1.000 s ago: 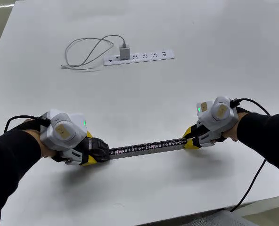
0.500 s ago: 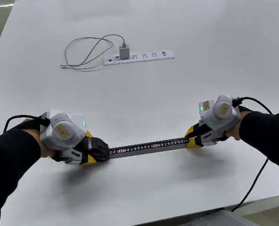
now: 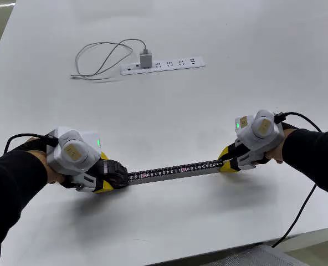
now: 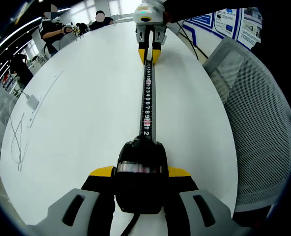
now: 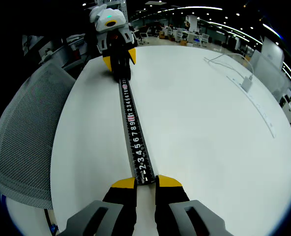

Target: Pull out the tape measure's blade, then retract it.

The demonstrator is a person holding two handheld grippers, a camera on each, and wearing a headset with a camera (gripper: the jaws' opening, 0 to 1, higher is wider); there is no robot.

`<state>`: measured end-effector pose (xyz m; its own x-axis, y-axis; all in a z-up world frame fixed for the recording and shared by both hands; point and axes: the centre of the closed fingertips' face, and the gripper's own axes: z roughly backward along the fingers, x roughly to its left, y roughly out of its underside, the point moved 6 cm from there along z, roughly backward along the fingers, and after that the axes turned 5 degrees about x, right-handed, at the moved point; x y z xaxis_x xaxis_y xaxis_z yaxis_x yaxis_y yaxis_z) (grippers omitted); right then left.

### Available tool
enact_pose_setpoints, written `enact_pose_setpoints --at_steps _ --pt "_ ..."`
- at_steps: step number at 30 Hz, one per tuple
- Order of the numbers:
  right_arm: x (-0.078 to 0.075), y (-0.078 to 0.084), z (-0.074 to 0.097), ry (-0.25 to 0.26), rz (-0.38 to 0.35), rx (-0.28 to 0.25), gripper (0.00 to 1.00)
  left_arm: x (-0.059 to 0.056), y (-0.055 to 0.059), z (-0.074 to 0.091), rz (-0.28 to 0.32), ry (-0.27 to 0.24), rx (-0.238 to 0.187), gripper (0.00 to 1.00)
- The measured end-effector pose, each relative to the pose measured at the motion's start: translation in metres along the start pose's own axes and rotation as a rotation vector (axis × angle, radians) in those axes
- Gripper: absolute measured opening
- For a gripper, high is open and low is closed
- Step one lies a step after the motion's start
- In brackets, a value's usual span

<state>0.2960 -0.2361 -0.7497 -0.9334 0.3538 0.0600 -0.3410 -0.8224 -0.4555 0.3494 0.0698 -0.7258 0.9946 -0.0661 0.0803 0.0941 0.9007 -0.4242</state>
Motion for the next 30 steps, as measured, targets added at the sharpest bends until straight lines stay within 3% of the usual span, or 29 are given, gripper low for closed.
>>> enact_pose_setpoints --at_steps 5,13,16,25,30 --pt "-0.0001 -0.0006 0.0001 -0.007 0.010 0.005 0.10 0.0001 -0.0002 -0.0003 0.009 0.002 -0.021 0.33" --pt "0.0008 -0.0040 -0.0007 -0.009 0.080 0.063 0.12 0.0008 -0.0009 -0.0007 0.010 0.005 -0.029 0.34" --pt "0.0000 -0.0036 -0.0006 -0.007 0.080 0.067 0.12 0.0016 -0.0002 -0.0011 0.059 0.008 -0.025 0.34" --pt "0.0011 -0.0030 -0.0017 0.016 0.072 0.065 0.14 0.0030 0.0048 0.0009 0.060 0.000 -0.015 0.38" --pt "0.0007 -0.0020 -0.0031 0.024 0.075 0.061 0.18 0.0023 0.0081 0.0058 0.144 0.011 -0.030 0.48"
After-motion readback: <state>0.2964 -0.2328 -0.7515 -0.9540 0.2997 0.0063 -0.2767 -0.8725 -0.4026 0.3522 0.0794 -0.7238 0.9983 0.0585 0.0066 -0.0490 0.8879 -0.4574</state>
